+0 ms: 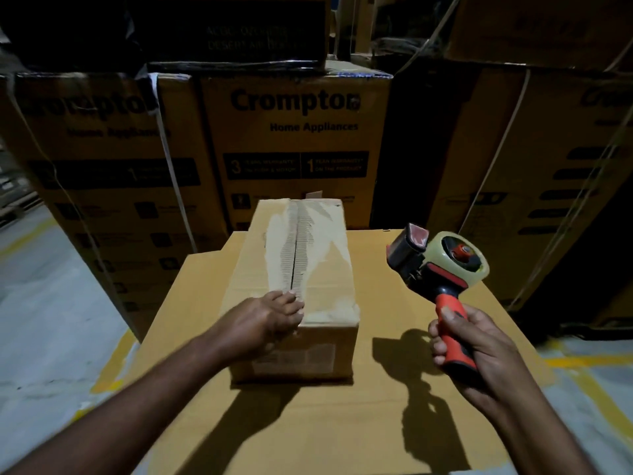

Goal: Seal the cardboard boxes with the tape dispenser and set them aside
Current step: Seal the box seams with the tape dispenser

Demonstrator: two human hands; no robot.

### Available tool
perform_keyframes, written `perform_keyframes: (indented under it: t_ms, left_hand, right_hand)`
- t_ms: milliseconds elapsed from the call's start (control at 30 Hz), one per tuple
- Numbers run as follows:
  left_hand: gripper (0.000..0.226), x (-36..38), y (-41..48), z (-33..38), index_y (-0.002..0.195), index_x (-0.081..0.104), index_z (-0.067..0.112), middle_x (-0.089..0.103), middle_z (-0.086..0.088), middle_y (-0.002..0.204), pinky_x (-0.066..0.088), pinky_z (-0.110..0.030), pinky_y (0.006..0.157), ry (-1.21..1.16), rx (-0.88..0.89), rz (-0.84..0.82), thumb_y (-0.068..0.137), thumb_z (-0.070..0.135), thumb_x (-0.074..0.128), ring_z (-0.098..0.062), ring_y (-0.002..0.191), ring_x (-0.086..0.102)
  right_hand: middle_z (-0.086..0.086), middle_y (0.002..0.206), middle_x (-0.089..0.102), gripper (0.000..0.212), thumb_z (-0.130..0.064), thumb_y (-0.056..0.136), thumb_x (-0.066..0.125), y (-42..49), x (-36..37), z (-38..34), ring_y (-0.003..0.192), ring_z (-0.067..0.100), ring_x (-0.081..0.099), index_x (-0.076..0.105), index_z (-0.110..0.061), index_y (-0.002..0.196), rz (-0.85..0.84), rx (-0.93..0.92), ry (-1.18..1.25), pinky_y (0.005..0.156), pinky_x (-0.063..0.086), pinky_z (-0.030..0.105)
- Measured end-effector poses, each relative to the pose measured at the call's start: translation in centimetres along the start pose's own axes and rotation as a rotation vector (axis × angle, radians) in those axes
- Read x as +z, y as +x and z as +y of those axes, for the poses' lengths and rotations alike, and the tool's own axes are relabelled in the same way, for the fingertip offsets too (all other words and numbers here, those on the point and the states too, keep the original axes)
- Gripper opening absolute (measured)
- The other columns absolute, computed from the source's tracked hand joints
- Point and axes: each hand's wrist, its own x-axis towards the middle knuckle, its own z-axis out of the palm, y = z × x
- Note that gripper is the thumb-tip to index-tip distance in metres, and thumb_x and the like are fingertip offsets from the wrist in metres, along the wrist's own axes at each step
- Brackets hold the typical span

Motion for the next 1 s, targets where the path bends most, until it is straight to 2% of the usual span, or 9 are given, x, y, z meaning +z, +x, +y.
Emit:
perform_keyframes:
  t_ms: [100,200,267,333,433,567,700,833,1000]
  left_hand:
    - [0.036,-0.8,-3.5,-1.2,0.117,0.075,0.020,0.064,0.006,0.134,0.035,-0.039,0.119,-0.263,-0.068,0.064,0.083,0.009,0.078,-0.006,0.134,0.053]
    - [0.031,-1.3,-4.5,0.5,0.113,0.077,0.032,0.062,0.023,0.132,0.011,-0.045,0.127,-0.542,-0.386,0.087,0.084,0.022,0.078,0.010,0.132,0.047]
    - [0.050,-0.6,-3.7,3.2,0.136,0.059,0.044,0.040,0.034,0.146,-0.013,-0.056,0.123,-0.368,-0.628,0.078,0.088,0.056,0.049,0.011,0.145,0.027]
    - [0.071,1.1,-2.2,6.2,0.155,0.028,0.047,0.008,0.034,0.160,-0.028,-0.062,0.113,-0.173,-0.845,0.095,0.088,0.069,0.015,-0.002,0.154,-0.005]
    - [0.068,2.7,0.4,9.0,0.160,0.016,0.040,-0.009,0.026,0.166,-0.020,-0.069,0.112,-0.191,-1.090,0.166,0.098,0.068,0.012,-0.009,0.149,-0.032]
    - [0.068,3.7,0.8,9.6,0.159,0.024,0.035,-0.003,0.023,0.167,-0.017,-0.069,0.113,-0.118,-1.127,0.149,0.099,0.063,0.007,-0.006,0.144,-0.041]
    - [0.079,3.8,-1.0,9.8,0.155,0.029,0.045,0.002,0.033,0.162,-0.022,-0.060,0.115,-0.149,-1.116,0.234,0.087,0.072,0.000,0.004,0.143,-0.036]
    - [0.067,4.4,-0.7,10.6,0.152,0.033,0.050,0.010,0.039,0.157,-0.018,-0.056,0.119,-0.135,-1.063,0.324,0.093,0.068,0.007,0.007,0.148,-0.022]
    - [0.052,5.1,-1.3,10.6,0.147,0.037,0.053,0.016,0.045,0.155,-0.013,-0.057,0.121,-0.150,-1.049,0.398,0.099,0.062,0.018,0.001,0.153,-0.008]
  right_hand:
    - [0.015,0.079,0.064,0.053,-0.016,0.078,0.072,0.8,1.7,0.9,0.059,0.026,0.059,0.050,-0.022,0.126,-0.045,-0.073,-0.133,0.051,0.053,0.036]
    - [0.020,0.092,0.069,0.073,-0.037,0.065,0.089,2.3,4.3,1.6,0.073,0.033,0.068,0.050,-0.026,0.125,-0.119,-0.133,-0.233,0.065,0.059,0.040]
    - [0.023,0.098,0.069,0.064,-0.025,0.075,0.084,4.2,6.3,2.3,0.079,0.032,0.071,0.046,-0.018,0.127,-0.139,-0.188,-0.282,0.072,0.061,0.038]
    - [0.026,0.105,0.066,0.050,-0.007,0.086,0.073,6.3,8.2,3.0,0.083,0.032,0.071,0.045,-0.017,0.126,-0.175,-0.239,-0.361,0.074,0.060,0.040]
    - [0.016,0.110,0.063,0.052,-0.012,0.089,0.073,9.0,10.6,4.2,0.085,0.023,0.072,0.042,-0.026,0.128,-0.324,-0.196,-0.487,0.068,0.059,0.044]
    - [0.012,0.121,0.062,0.060,-0.030,0.080,0.081,11.5,13.2,6.9,0.102,0.025,0.071,0.044,-0.034,0.128,-0.612,-0.041,-0.529,0.088,0.058,0.053]
    - [0.014,0.121,0.060,0.057,-0.023,0.082,0.080,14.5,13.8,7.9,0.101,0.028,0.070,0.046,-0.033,0.127,-0.778,0.114,-0.558,0.086,0.059,0.051]
    - [0.022,0.102,0.065,0.047,-0.002,0.088,0.068,18.2,14.0,7.7,0.084,0.033,0.070,0.043,-0.022,0.123,-0.740,0.198,-0.395,0.085,0.052,0.064]
    - [0.027,0.101,0.054,0.042,0.009,0.093,0.055,24.5,14.3,5.8,0.067,0.025,0.062,0.036,-0.006,0.127,-0.614,0.165,-0.337,0.061,0.055,0.041]
